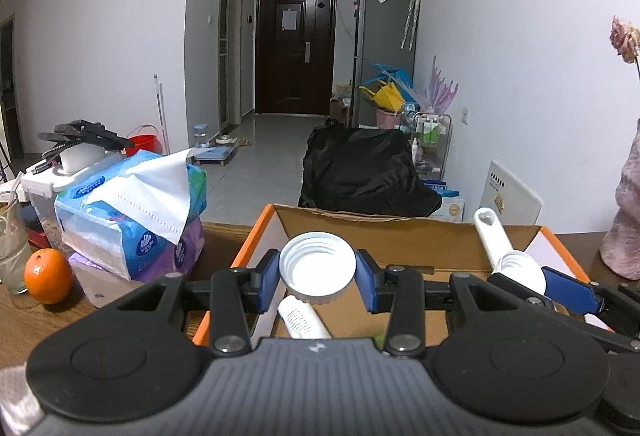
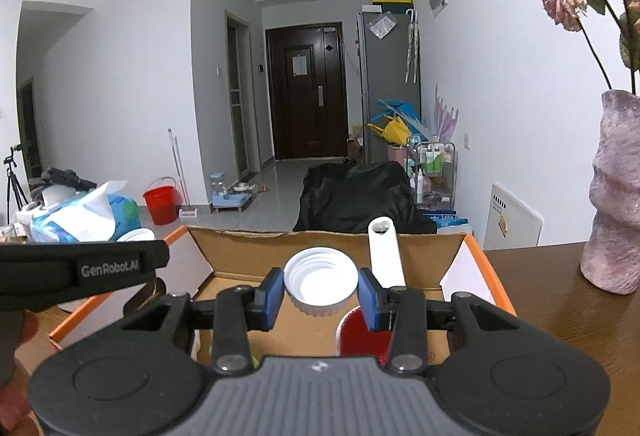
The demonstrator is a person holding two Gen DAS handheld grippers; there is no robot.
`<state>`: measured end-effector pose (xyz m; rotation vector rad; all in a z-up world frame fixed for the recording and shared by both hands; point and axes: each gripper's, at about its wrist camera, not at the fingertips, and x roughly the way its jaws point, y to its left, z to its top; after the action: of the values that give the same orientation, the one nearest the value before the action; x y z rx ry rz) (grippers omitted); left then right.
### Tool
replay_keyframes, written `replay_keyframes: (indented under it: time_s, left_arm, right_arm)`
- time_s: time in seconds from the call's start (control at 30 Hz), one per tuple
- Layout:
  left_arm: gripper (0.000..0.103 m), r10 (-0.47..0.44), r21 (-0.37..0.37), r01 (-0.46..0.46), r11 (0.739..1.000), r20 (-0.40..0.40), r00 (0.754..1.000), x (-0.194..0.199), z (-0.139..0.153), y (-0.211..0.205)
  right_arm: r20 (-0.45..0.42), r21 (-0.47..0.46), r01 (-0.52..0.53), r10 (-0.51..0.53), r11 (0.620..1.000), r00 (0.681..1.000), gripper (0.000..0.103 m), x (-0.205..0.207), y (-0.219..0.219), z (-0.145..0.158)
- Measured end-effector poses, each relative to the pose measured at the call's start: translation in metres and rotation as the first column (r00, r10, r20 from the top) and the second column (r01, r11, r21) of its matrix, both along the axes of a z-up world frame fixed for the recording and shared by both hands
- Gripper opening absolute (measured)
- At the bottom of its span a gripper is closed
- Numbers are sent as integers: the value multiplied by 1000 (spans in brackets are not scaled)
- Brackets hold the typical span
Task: Organize rigid objects
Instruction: 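Open both grippers to drop the white caps into the box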
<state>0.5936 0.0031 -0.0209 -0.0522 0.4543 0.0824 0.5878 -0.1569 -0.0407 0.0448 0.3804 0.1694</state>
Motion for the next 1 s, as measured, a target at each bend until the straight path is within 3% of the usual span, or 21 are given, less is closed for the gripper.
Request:
replay_keyframes:
  time_s: [0.33, 0.43, 0.47, 0.5, 0.53, 0.57, 0.63, 0.67, 1.0]
  left_arm:
    - [42, -15, -2, 15, 1000, -24, 1000, 5, -4, 2]
    - [53, -19, -6, 19, 1000, -28, 999, 5, -5, 3]
    - [59, -16, -7, 16, 1000, -29, 999, 5, -5, 4]
    - [76, -6, -7, 6, 1000, -31, 1000, 5, -5, 4]
    - [87, 7, -7, -8, 1000, -25, 1000, 3, -4, 6]
    - [89, 16, -7, -16, 1000, -11, 1000, 2, -3, 7]
    - [103, 22, -5, -22, 1000, 3, 1000, -1, -1, 8]
    - [103, 32, -5, -32, 999, 12, 999, -2, 0, 8]
    - [103, 44, -11, -44, 999, 0, 999, -3, 1, 9]
  right_arm:
    - [-36, -18, -8, 7, 1000, 999, 39, 5, 2, -4]
    - [-59, -27, 4, -5, 1000, 998, 41, 7, 1, -5]
    - [-65, -30, 10, -12, 1000, 998, 50, 8, 1, -6]
    - [-71, -31, 18, -20, 999, 997, 57, 8, 0, -6]
    - [-73, -27, 29, -31, 999, 997, 73, 8, -1, -6]
    - [-73, -22, 42, -44, 999, 996, 87, 8, -3, -6]
    - [-63, -16, 56, -56, 998, 996, 96, 6, -4, -6]
    - [-60, -11, 65, -66, 998, 996, 102, 5, -5, -6]
    - [-58, -4, 95, -95, 995, 994, 103, 3, -8, -3]
